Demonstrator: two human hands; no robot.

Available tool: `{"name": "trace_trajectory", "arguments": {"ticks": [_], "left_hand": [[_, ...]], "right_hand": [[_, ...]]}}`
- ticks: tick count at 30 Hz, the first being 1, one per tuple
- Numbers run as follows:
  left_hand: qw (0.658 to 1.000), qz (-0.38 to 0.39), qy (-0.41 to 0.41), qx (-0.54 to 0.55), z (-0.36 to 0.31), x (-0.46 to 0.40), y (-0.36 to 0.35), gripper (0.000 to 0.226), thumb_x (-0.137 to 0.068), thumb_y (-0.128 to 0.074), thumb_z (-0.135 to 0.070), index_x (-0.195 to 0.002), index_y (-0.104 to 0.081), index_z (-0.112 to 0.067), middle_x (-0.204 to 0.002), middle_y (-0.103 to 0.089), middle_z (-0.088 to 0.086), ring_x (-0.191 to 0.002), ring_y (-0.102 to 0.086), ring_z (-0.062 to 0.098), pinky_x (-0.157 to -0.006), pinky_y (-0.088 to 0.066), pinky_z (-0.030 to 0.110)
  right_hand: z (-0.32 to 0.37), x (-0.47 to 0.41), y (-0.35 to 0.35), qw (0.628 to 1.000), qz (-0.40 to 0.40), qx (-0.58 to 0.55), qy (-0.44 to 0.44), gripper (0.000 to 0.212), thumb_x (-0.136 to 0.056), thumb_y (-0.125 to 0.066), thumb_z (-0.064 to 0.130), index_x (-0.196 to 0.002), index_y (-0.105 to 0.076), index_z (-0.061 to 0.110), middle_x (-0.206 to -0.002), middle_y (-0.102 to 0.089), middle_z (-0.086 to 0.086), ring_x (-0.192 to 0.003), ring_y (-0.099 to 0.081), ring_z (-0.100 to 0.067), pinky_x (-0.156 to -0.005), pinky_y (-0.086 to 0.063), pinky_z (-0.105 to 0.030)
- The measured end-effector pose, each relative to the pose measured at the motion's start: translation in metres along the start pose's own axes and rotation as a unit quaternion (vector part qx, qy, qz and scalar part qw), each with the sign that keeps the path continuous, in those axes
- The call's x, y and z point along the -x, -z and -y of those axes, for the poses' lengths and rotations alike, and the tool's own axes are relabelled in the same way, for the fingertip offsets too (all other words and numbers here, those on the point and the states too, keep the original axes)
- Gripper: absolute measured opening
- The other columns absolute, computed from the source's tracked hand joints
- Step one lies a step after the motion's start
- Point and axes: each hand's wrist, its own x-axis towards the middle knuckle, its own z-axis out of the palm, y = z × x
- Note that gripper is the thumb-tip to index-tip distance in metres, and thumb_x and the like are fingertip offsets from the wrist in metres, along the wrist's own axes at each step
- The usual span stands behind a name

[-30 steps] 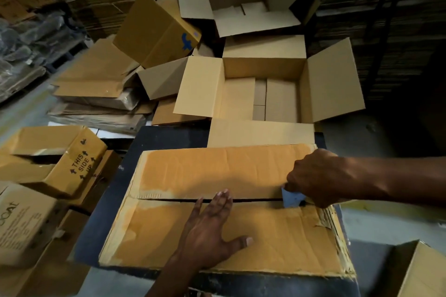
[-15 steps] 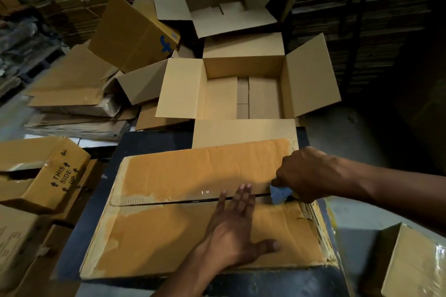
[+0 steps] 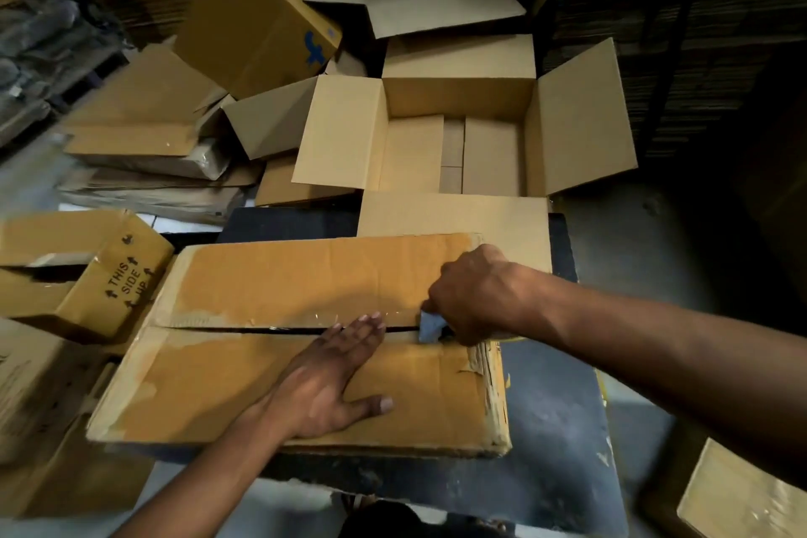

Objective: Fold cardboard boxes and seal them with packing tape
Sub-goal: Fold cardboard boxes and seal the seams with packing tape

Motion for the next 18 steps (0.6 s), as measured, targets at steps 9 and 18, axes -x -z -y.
{"name": "trace_trajectory", "arguments": {"ticks": [9, 18], "left_hand": [[1.0, -0.001, 0.013, 0.019, 0.003, 0.003, -0.003, 0.099, -0.087, -0.027, -0.092, -0.161, 0.013, -0.04, -0.165, 0.023, -0.025, -0.151, 0.019, -0.008, -0.128, 0.007, 0.027], [0.99, -0.12, 0.066, -0.021, -0.046, -0.011, 0.013, 0.11, -0.083, -0.022, -0.095, -0.165, -0.02, -0.022, -0.172, -0.014, -0.003, -0.159, -0.009, 0.012, -0.129, -0.004, 0.045]], "right_hand": [[-0.035, 0.033, -0.014, 1.0, 0.009, -0.013, 0.01, 0.047, -0.097, -0.059, 0.039, -0.144, -0.053, 0.039, -0.109, -0.07, 0.004, -0.087, -0.064, -0.017, -0.063, -0.049, -0.032], [-0.054, 0.049, -0.042, 0.999, 0.004, -0.031, 0.014, 0.064, -0.1, -0.058, 0.046, -0.157, -0.031, 0.043, -0.12, -0.061, -0.003, -0.102, -0.064, -0.022, -0.078, -0.052, -0.034]]}}
